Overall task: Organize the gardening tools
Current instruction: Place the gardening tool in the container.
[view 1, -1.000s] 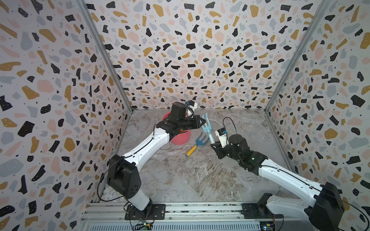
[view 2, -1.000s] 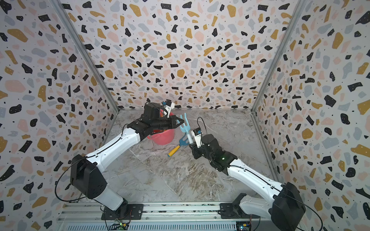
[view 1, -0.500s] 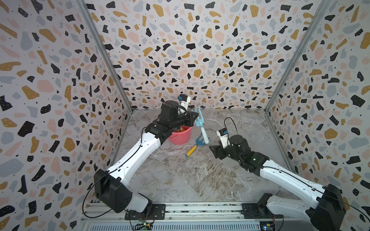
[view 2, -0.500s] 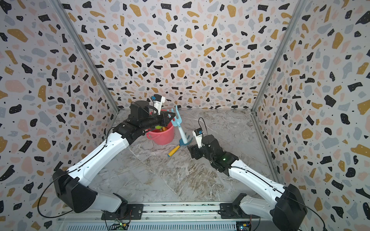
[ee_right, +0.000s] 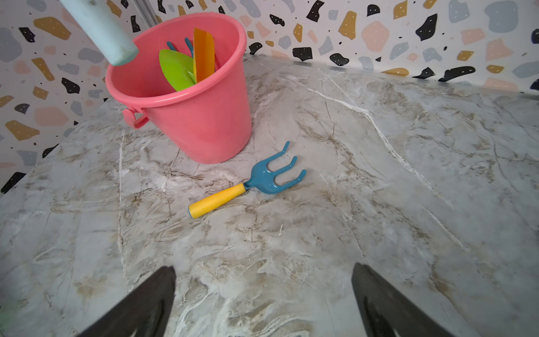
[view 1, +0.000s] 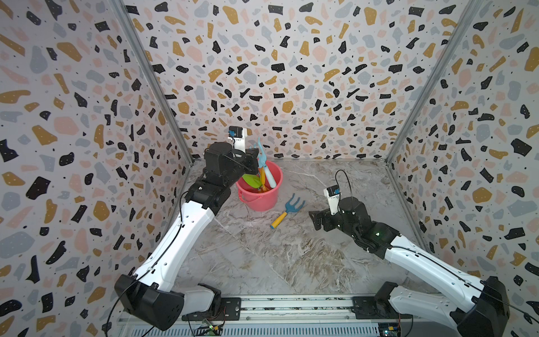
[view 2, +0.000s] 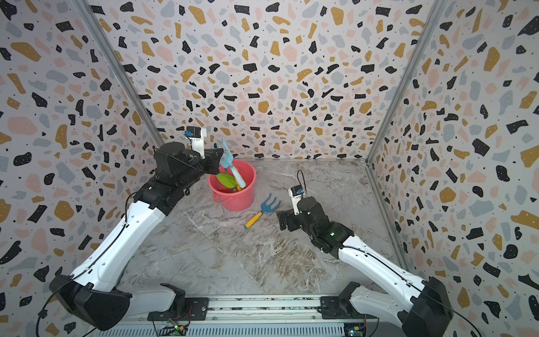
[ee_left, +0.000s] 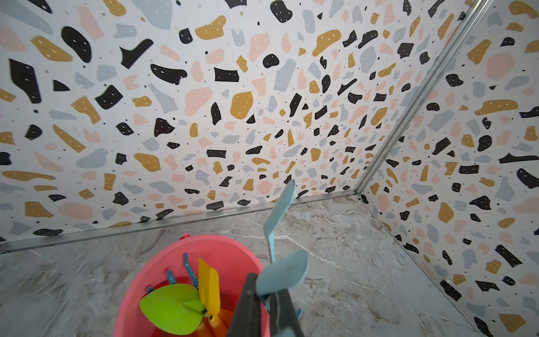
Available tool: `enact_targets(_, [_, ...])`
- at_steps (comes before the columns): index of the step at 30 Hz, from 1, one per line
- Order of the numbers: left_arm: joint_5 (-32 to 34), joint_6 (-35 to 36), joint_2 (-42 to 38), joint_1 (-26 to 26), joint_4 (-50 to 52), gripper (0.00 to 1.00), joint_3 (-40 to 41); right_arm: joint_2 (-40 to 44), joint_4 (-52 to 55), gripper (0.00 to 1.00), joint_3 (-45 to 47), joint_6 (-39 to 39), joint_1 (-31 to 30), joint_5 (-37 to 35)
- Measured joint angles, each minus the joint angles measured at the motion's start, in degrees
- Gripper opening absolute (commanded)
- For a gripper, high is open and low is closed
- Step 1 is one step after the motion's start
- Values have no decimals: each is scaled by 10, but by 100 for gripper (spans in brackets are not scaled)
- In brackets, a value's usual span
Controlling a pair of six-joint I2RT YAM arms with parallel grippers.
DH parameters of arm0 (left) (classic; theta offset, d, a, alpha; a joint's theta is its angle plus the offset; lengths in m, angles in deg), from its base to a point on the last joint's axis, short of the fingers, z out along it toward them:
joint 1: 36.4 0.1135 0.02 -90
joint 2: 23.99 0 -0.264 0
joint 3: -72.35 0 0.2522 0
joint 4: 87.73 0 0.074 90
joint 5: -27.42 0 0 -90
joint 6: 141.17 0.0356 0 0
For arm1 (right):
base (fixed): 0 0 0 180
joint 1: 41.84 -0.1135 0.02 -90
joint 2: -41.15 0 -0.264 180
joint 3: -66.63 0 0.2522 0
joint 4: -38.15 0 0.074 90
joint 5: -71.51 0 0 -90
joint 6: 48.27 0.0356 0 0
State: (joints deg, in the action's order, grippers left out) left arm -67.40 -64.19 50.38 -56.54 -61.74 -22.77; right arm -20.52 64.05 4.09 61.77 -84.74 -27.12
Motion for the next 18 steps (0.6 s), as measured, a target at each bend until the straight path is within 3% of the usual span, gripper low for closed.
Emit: enact_targets(18, [35, 44, -17, 45, -51, 0, 13, -72, 131, 100, -105, 115, 0, -47])
